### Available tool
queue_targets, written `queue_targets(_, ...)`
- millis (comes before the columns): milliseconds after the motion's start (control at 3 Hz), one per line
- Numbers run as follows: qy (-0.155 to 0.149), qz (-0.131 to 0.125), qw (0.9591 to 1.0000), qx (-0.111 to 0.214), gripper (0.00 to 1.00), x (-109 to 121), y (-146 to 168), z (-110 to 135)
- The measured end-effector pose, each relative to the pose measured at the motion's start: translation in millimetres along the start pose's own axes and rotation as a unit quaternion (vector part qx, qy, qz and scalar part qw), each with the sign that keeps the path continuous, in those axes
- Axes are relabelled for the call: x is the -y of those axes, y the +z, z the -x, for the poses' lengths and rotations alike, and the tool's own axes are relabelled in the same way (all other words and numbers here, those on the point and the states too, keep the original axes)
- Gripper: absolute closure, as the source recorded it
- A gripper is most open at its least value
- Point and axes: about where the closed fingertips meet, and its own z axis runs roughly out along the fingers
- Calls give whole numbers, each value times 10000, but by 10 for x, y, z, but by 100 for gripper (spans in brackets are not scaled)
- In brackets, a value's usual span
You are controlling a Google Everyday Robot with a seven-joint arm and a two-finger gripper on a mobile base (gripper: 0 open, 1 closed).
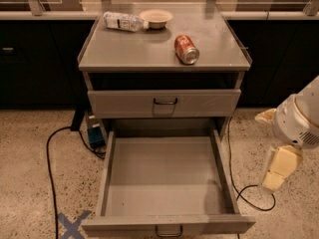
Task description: Close middle drawer
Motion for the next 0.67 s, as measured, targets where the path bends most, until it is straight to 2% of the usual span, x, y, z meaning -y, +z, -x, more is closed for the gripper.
queue_targets(333, 38, 25, 10000, 53, 0, -32, 46, 4)
queue_targets(667, 41, 539, 9979, 361, 0, -208, 466, 34)
